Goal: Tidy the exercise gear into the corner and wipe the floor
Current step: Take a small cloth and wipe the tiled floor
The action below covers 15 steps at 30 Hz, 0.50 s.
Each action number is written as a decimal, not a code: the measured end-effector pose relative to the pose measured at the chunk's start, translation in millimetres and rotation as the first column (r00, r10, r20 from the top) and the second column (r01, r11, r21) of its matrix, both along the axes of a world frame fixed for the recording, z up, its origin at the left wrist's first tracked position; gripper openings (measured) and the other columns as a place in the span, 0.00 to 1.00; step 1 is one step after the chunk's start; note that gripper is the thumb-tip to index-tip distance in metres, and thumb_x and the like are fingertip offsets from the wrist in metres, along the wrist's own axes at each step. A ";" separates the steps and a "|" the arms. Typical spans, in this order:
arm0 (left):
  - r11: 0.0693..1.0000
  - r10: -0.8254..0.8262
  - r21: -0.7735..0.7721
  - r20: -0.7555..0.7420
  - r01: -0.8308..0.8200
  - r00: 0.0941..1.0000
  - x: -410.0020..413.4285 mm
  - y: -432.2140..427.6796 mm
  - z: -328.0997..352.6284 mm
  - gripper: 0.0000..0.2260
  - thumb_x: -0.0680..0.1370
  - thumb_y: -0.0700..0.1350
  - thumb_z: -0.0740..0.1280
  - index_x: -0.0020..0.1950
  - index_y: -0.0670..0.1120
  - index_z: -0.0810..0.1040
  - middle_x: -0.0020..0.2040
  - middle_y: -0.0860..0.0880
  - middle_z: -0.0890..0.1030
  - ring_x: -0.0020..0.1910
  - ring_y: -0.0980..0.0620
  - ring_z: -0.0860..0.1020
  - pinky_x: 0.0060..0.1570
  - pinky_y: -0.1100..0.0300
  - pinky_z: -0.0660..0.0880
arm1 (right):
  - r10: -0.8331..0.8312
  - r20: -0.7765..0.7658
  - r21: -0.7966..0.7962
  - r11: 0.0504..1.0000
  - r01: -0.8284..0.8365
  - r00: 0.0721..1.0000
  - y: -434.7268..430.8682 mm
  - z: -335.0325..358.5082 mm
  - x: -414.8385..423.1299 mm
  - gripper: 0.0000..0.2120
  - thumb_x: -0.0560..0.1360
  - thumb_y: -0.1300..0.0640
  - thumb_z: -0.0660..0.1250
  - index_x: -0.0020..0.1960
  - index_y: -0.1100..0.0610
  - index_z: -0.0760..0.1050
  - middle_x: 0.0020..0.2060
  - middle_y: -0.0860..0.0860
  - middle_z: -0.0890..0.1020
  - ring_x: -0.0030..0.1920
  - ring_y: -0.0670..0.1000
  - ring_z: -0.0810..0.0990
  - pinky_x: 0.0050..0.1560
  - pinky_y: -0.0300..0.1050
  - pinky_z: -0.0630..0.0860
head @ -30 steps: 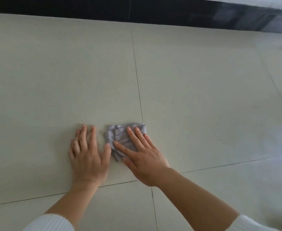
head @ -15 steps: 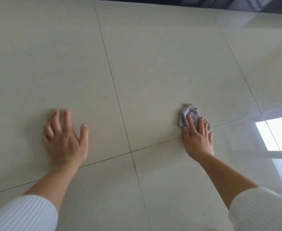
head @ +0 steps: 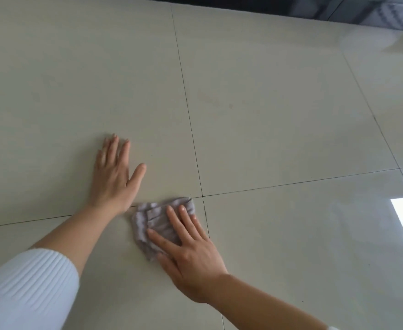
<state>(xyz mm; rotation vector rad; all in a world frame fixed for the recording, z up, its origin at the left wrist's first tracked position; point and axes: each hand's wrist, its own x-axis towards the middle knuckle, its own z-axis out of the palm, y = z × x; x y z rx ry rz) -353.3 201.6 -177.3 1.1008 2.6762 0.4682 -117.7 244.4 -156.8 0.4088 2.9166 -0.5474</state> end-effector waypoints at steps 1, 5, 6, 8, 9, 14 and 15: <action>1.000 -0.015 0.008 0.015 0.014 1.000 0.5 -4.7 0.6 0.38 0.73 0.62 0.44 0.75 0.38 0.58 0.76 0.38 0.54 0.76 0.43 0.50 0.74 0.51 0.46 | 0.102 0.006 0.018 0.995 -0.102 0.995 3.1 -1.7 -1.0 0.22 0.82 0.44 0.50 0.75 0.39 0.57 0.78 0.54 0.51 0.77 0.57 0.46 0.77 0.52 0.45; 1.000 -0.025 0.008 0.042 0.025 0.999 11.6 -33.6 4.1 0.36 0.75 0.59 0.45 0.74 0.36 0.58 0.75 0.35 0.57 0.75 0.39 0.54 0.73 0.50 0.49 | 0.415 0.061 0.144 0.896 -0.420 0.908 58.1 -2.5 -20.3 0.22 0.81 0.42 0.48 0.75 0.39 0.57 0.78 0.53 0.52 0.77 0.56 0.50 0.77 0.52 0.45; 1.000 -0.021 -0.013 0.022 0.021 1.000 15.1 -43.9 4.1 0.35 0.76 0.59 0.45 0.74 0.36 0.58 0.75 0.34 0.57 0.75 0.38 0.55 0.73 0.49 0.50 | 0.431 0.102 0.184 0.878 -0.443 0.897 74.6 2.5 -27.9 0.23 0.81 0.41 0.46 0.75 0.38 0.56 0.78 0.53 0.52 0.77 0.56 0.50 0.76 0.51 0.45; 0.996 0.034 -0.086 0.011 -0.033 0.999 24.5 -67.5 5.7 0.35 0.76 0.59 0.43 0.76 0.38 0.54 0.76 0.36 0.52 0.76 0.39 0.51 0.73 0.48 0.48 | 0.346 0.218 0.214 0.895 -0.390 0.913 102.8 15.1 -44.9 0.23 0.81 0.41 0.43 0.76 0.36 0.47 0.78 0.51 0.45 0.78 0.54 0.44 0.76 0.50 0.41; 0.987 0.088 -0.139 0.030 -0.083 0.996 31.2 -80.6 7.8 0.34 0.77 0.60 0.43 0.77 0.41 0.49 0.77 0.38 0.47 0.76 0.41 0.47 0.73 0.49 0.45 | 0.265 0.301 0.197 0.923 -0.331 0.916 113.1 22.8 -54.2 0.23 0.81 0.41 0.43 0.75 0.35 0.42 0.78 0.50 0.41 0.77 0.53 0.40 0.76 0.50 0.40; 0.916 0.323 -0.291 0.129 -0.276 0.937 67.8 -130.2 24.3 0.30 0.81 0.58 0.49 0.77 0.48 0.39 0.77 0.44 0.37 0.76 0.46 0.38 0.73 0.50 0.41 | 0.091 0.545 0.128 0.973 -0.190 0.833 113.5 51.0 -79.1 0.25 0.82 0.43 0.42 0.76 0.37 0.37 0.77 0.53 0.37 0.77 0.56 0.39 0.75 0.54 0.42; 0.903 0.343 -0.324 0.146 -0.282 0.928 73.2 -137.4 29.5 0.31 0.81 0.58 0.49 0.77 0.48 0.39 0.77 0.44 0.36 0.76 0.46 0.38 0.73 0.50 0.41 | 0.094 0.548 0.118 0.975 -0.188 0.831 103.3 51.1 -76.6 0.25 0.82 0.43 0.42 0.76 0.37 0.37 0.77 0.54 0.36 0.77 0.57 0.38 0.75 0.54 0.43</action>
